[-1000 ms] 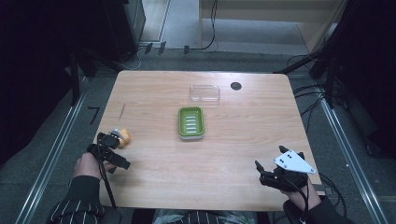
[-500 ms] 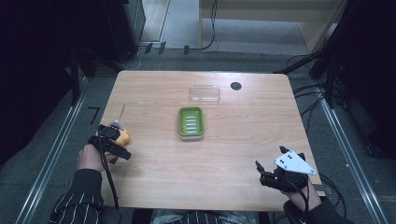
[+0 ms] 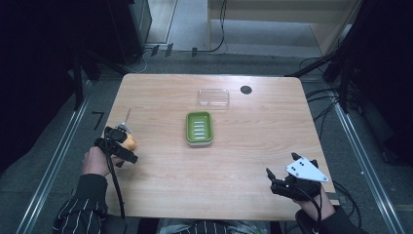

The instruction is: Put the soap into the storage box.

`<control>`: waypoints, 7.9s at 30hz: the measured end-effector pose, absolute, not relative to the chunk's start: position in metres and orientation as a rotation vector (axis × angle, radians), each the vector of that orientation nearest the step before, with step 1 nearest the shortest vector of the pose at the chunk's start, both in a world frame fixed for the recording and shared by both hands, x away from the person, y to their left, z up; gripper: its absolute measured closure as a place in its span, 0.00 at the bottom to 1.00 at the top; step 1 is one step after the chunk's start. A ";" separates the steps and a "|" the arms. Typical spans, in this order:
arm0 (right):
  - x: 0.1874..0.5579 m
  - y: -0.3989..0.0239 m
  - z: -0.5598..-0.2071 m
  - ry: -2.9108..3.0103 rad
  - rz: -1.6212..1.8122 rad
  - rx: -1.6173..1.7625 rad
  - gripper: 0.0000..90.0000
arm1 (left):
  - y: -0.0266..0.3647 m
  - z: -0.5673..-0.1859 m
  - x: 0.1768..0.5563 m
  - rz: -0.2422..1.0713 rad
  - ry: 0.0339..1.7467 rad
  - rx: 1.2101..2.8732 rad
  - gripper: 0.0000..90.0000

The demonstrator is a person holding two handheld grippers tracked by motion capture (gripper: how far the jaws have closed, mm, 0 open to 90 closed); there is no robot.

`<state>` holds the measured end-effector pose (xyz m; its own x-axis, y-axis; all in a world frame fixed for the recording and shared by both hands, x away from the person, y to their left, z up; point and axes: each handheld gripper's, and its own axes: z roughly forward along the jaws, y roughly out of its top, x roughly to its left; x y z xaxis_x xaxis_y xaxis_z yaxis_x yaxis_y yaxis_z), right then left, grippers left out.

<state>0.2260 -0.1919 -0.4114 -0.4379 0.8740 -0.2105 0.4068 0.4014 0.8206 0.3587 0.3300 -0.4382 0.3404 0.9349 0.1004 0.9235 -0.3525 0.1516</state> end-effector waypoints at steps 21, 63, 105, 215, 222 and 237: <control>0.226 -0.193 -0.412 2.012 0.932 1.090 0.15 | 0.338 -0.440 0.381 0.253 1.771 2.478 0.00; 0.226 -0.194 -0.412 2.012 0.929 1.093 0.15 | 0.344 -0.445 0.386 0.250 1.778 2.469 0.44; 0.225 -0.194 -0.412 2.015 0.929 1.089 0.15 | 0.309 -0.417 0.385 0.234 1.590 2.599 0.44; 0.226 -0.194 -0.412 2.017 0.929 1.086 0.15 | 0.167 -0.380 0.439 0.234 1.079 2.788 0.44; 0.226 -0.195 -0.412 2.016 0.930 1.087 0.15 | 0.161 -0.382 0.442 0.237 1.059 2.793 0.44; 0.226 -0.195 -0.412 2.017 0.929 1.089 0.15 | 0.143 -0.386 0.447 0.236 0.983 2.783 0.44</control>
